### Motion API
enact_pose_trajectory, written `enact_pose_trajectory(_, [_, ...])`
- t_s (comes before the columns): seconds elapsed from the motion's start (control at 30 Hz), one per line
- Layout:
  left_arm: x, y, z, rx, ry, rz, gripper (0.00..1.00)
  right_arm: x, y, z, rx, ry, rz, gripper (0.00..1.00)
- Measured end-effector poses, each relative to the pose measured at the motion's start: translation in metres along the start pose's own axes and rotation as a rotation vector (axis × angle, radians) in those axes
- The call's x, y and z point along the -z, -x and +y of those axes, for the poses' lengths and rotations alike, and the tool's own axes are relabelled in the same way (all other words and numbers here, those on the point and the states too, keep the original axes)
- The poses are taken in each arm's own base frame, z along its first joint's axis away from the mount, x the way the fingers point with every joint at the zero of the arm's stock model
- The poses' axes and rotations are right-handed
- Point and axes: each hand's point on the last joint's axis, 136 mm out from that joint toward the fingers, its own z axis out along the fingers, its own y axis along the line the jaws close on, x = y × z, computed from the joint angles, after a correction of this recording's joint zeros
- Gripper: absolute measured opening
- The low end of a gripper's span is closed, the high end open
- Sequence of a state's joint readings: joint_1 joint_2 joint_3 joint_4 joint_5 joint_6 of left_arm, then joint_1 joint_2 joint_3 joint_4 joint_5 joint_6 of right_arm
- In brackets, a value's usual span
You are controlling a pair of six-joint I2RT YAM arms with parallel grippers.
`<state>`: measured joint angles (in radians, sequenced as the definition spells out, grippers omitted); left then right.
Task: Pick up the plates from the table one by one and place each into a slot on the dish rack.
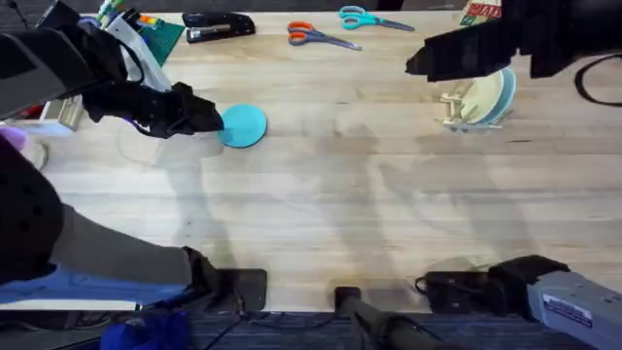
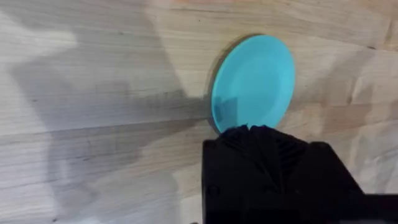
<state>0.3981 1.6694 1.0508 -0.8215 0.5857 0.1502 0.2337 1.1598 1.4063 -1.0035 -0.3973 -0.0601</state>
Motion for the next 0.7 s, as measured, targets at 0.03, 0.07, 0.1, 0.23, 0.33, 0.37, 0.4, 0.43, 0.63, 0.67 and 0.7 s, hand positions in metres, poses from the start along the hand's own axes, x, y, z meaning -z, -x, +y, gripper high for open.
enact_pose_trajectory(0.03, [-0.0004, -0.0001, 0.0003, 0.001, 0.000, 0.001, 0.038, 0.0001, 0.0000, 0.0000, 0.000, 0.000, 0.000, 0.995])
enact_pose_trajectory(0.07, [-0.0006, 0.0013, 0.0005, -0.002, 0.000, -0.004, 0.038, 0.0000, 0.0000, 0.0000, 0.000, 0.000, 0.000, 0.995])
enact_pose_trajectory(0.1, [-0.0006, 0.0013, 0.0005, -0.002, 0.000, -0.004, 0.038, 0.0001, 0.0000, 0.0000, 0.000, 0.000, 0.000, 0.995])
enact_pose_trajectory(0.23, [-0.0006, 0.0021, 0.0006, -0.004, 0.000, -0.007, 0.038, 0.0001, 0.0000, 0.0001, 0.000, 0.000, 0.000, 0.995])
enact_pose_trajectory(0.33, [-0.0005, 0.0029, 0.0007, -0.006, 0.001, -0.010, 0.038, 0.0001, 0.0000, 0.0001, 0.000, 0.000, 0.000, 0.995])
enact_pose_trajectory(0.37, [-0.0005, 0.0037, 0.0008, -0.008, 0.002, -0.013, 0.038, 0.0000, 0.0000, 0.0000, 0.000, 0.000, 0.000, 0.995])
enact_pose_trajectory(0.4, [-0.0005, 0.0045, 0.0010, -0.011, 0.002, -0.016, 0.038, 0.0000, 0.0000, 0.0000, 0.000, 0.000, 0.000, 0.995])
enact_pose_trajectory(0.43, [-0.0005, 0.0050, 0.0011, -0.012, 0.003, -0.018, 0.038, 0.0001, 0.0000, 0.0001, 0.000, 0.000, 0.000, 0.995])
enact_pose_trajectory(0.63, [-0.0005, 0.0054, 0.0011, -0.013, 0.003, -0.020, 0.039, 0.0001, 0.0000, 0.0001, 0.000, 0.000, 0.000, 0.995])
enact_pose_trajectory(0.67, [-0.0005, 0.0054, 0.0012, -0.013, 0.003, -0.020, 0.039, 0.0000, 0.0000, 0.0000, 0.000, 0.000, 0.000, 0.995])
enact_pose_trajectory(0.7, [-0.0005, 0.0056, 0.0013, -0.013, 0.004, -0.020, 0.039, 0.0001, 0.0000, 0.0000, 0.000, 0.000, 0.000, 0.995])
